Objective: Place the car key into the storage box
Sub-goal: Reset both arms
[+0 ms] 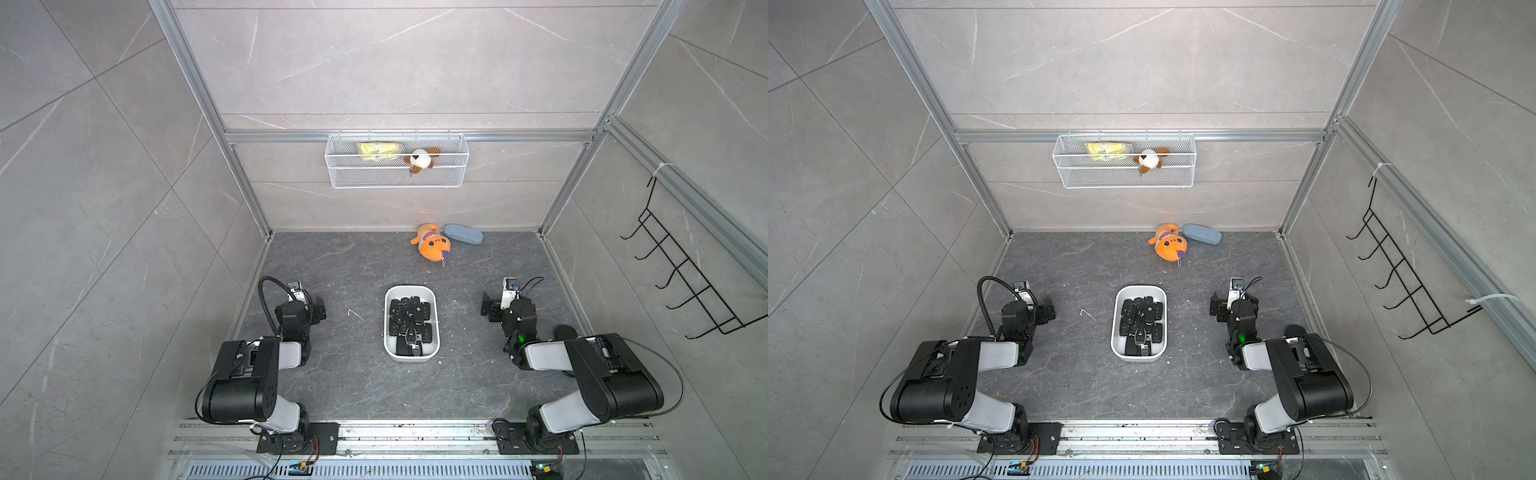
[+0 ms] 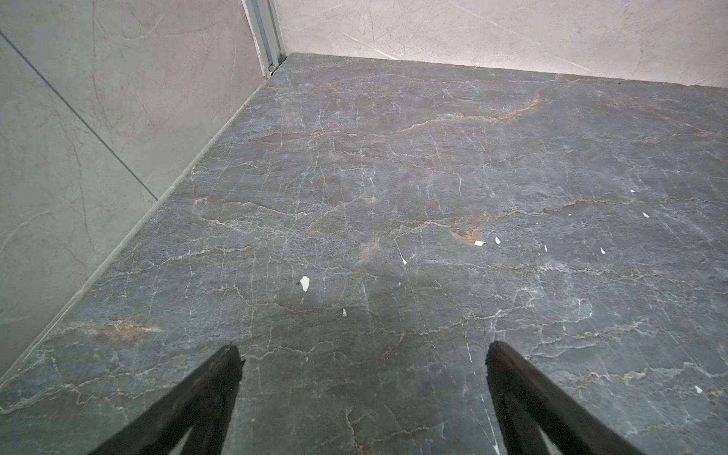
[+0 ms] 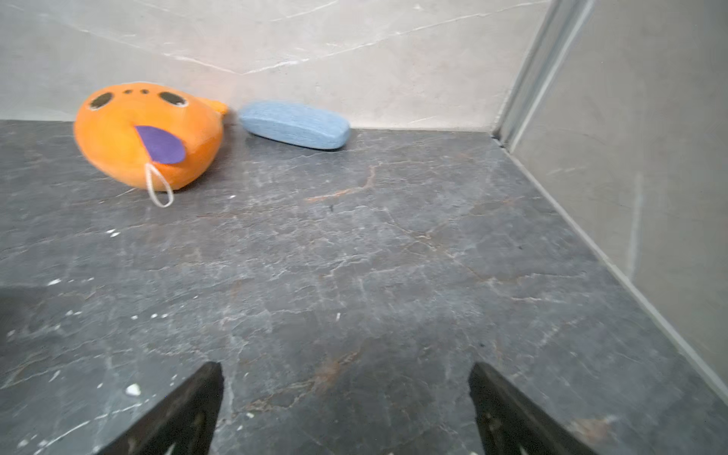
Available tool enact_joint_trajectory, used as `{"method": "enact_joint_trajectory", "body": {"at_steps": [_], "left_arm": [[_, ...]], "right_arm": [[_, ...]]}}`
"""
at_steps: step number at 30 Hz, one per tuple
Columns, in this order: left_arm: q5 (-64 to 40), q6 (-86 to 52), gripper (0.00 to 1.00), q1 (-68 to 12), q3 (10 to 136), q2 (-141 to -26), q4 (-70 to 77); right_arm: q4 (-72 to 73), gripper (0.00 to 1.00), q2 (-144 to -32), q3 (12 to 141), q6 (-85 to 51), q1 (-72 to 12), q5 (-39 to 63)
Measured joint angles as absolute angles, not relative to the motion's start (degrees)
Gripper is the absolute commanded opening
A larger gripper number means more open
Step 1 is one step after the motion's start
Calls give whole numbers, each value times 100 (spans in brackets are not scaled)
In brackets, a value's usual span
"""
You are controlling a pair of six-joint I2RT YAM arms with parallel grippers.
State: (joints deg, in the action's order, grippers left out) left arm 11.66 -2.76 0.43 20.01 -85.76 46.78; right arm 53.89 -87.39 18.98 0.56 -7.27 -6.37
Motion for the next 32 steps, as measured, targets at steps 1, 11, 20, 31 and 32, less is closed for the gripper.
{"method": "enact_joint_trajectory", "body": {"at_steps": [1,11,20,31,32], "left_arm": [[1162,-276,100,43,2001,-8576,4676],[1160,-276,100,43,2001,-8576,4678],[1157,-274,100,43,2001,-8576,4676],[1155,-274,100,43,2001,-8576,4676],[1149,-274,100,43,2001,-8576,4676]], "right_arm": [[5419,100,-8739,1879,113,-631,-281],[5470,100,-8739,1804,231,-325,867],[5376,100,-8739,1898,104,-318,403],[5369,100,-8739,1898,106,-318,364],[5369,100,-8739,1898,104,-318,364]]}}
